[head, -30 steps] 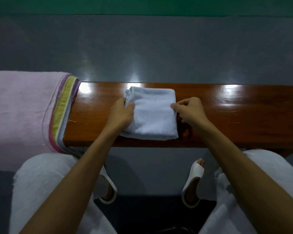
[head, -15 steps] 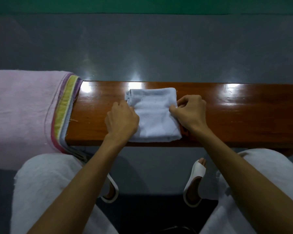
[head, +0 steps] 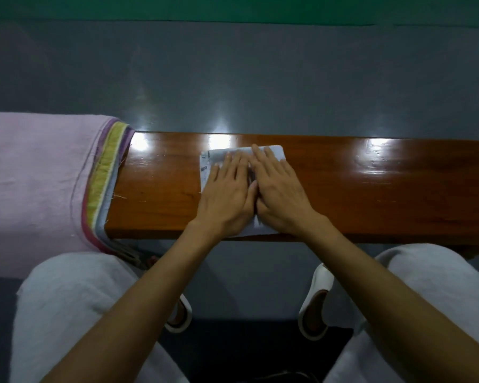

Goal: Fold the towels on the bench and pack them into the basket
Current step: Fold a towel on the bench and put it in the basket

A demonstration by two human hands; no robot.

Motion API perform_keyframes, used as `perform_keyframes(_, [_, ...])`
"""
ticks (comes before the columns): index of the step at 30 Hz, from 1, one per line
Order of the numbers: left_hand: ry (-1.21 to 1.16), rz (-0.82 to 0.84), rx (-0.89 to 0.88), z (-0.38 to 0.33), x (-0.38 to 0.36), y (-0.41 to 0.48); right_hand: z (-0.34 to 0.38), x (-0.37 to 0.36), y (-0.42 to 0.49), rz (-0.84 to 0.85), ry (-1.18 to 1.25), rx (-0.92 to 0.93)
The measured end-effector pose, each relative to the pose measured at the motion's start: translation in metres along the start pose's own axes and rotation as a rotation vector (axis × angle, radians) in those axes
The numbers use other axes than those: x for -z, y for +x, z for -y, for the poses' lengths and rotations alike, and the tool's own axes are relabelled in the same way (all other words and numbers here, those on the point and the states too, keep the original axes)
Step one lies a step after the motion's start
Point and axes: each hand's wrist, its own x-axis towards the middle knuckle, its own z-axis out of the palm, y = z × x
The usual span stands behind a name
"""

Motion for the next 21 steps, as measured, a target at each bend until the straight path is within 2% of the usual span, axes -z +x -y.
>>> perform_keyframes(3, [0.136,0.066,0.117,0.010,-0.011,-0.001,-0.006,-0.007,-0.001,0.167,-0.069,-0.054])
perform_keyframes(8, [0.146,0.010,0.249,0.021,-0.008,-0.006,-0.016,-0.009,-0.003,0.163,-0.120,-0.155])
perform_keyframes(17, [0.051,0.003,0.217,0.033,-0.009,-0.003,-0.024,-0.002,-0.005,0.160,-0.123,-0.223])
perform_keyframes(21, [-0.100,-0.063,0.143,0.038,-0.007,0.002,-0.029,0.001,-0.001,0.150,-0.069,-0.215])
